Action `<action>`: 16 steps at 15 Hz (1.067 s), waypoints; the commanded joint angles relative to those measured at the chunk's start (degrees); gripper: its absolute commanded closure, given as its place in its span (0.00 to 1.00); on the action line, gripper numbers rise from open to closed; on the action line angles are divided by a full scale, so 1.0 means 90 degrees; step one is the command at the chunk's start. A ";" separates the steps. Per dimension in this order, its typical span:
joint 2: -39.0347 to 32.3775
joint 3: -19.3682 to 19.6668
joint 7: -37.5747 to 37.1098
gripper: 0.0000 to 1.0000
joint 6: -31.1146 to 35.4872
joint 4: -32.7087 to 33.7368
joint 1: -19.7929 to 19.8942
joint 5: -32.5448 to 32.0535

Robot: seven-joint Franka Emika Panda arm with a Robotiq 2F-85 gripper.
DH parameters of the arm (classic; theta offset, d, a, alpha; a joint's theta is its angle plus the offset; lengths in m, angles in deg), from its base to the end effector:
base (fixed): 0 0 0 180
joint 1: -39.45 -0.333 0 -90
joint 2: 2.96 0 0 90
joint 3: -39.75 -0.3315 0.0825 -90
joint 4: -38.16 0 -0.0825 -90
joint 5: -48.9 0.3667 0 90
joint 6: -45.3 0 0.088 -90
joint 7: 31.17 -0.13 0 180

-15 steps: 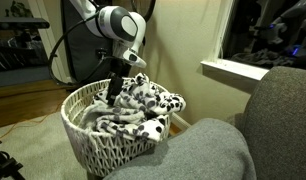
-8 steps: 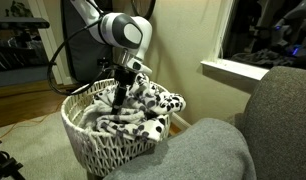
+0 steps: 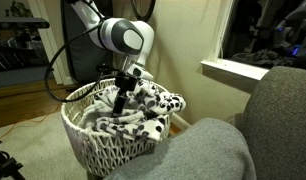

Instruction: Put the blanket on the sofa in the laundry basket

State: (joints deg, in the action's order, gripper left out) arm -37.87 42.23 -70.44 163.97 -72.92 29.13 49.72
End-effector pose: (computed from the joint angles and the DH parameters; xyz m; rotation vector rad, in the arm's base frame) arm 0.5443 0.0756 0.1442 2.7600 -0.7887 -0.6295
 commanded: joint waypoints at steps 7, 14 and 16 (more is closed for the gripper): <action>0.0674 -0.0015 -0.0099 0.93 0.0246 -0.0435 -0.0074 0.0018; 0.0970 -0.0177 -0.0129 0.97 0.0211 -0.0333 -0.0294 -0.0104; 0.1007 -0.0246 -0.0143 0.97 0.0184 -0.0290 -0.0385 -0.0135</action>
State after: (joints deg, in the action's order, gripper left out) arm -31.72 40.73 -70.44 164.59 -73.18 26.78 49.48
